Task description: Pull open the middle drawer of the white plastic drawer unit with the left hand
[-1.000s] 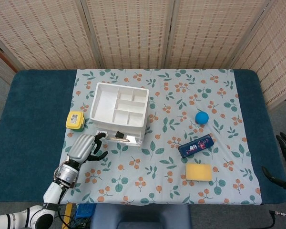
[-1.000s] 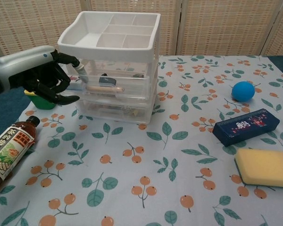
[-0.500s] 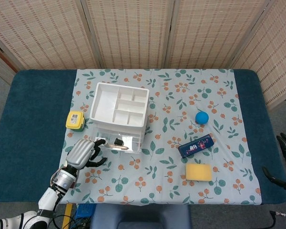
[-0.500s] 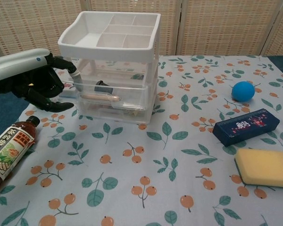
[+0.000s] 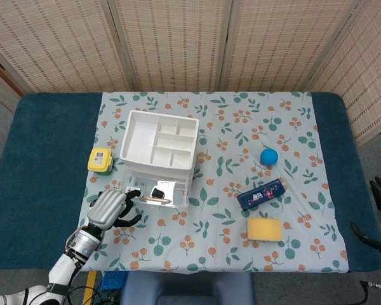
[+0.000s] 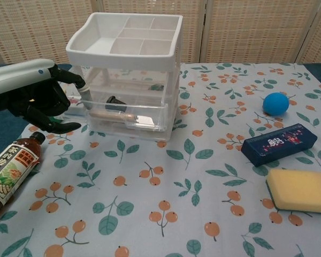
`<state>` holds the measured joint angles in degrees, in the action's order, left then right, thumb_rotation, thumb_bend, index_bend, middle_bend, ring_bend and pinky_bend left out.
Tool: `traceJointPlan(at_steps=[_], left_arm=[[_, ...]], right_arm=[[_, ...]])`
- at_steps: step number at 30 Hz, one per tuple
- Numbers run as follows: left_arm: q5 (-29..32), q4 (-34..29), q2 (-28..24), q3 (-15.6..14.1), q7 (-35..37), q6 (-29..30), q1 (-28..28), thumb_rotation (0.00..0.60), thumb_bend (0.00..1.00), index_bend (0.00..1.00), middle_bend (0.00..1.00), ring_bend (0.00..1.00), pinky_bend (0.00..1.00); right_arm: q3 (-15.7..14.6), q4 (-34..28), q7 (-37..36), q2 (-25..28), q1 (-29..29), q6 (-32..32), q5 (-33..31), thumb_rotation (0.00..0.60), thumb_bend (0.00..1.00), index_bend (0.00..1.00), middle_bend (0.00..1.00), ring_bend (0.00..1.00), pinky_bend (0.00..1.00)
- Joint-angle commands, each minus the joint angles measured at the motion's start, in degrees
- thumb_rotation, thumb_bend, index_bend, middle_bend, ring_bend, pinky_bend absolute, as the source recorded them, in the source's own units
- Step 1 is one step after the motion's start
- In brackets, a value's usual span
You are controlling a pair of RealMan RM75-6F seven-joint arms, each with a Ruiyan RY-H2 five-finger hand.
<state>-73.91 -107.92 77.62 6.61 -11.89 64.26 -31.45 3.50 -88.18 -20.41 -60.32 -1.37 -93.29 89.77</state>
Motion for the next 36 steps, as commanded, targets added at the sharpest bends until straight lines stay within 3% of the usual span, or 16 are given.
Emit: traceJointPlan(at_steps=[1,9,16,21,28,36], left_arm=[[-0.14,-0.31,-0.25,-0.27,-0.13,-0.09,0.05,0.600,0.28,0.43,0.84,0.96,1.00],[-1.18,-1.56,-1.22,-0.77,-0.08,0.55,0.50,0.600,0.28,0.26,0.84,0.96,1.00],[-3.60,-3.29,-4.11,-1.33,0.41,1.68,1.28,0.600,0.28,0.26,0.84,0.96,1.00],[-8.54,-2.27,-7.39,-0.44,2.00,2.48,0.57,0.600,0.28,0.29,0.84,0.96,1.00],[-20.69,5.53,-11.82,0.65,8.59,2.02,-3.69,0.600,0.28,0.34,0.84,0.96,1.00],[-30.26,16.79,-11.06,2.41,8.38,4.58,-8.95,0.600,0.28,0.36,0.85,0.96,1.00]], right_arm=[[-0.04,0.09,-0.04,-0.01,-0.04,0.04,-0.05,0.600,0.28,0.00,0.00,0.00,0.00],[-0.01,0.26,-0.12,-0.05,0.00,0.11,-0.06,0.600,0.28,0.00,0.00,0.00,0.00],[0.15,-0.21,0.14,0.48,0.09,-0.11,0.18,0.600,0.28,0.00,0.00,0.00,0.00],[0.33,-1.65,0.59,1.92,0.17,-0.79,0.96,0.600,0.28,0.00,0.00,0.00,0.00],[0.44,-4.03,1.85,3.86,0.42,-1.33,2.10,0.600,0.28,0.00,0.00,0.00,0.00],[0.32,-6.37,3.05,5.39,0.51,-1.82,3.12,0.600,0.28,0.00,0.00,0.00,0.00]])
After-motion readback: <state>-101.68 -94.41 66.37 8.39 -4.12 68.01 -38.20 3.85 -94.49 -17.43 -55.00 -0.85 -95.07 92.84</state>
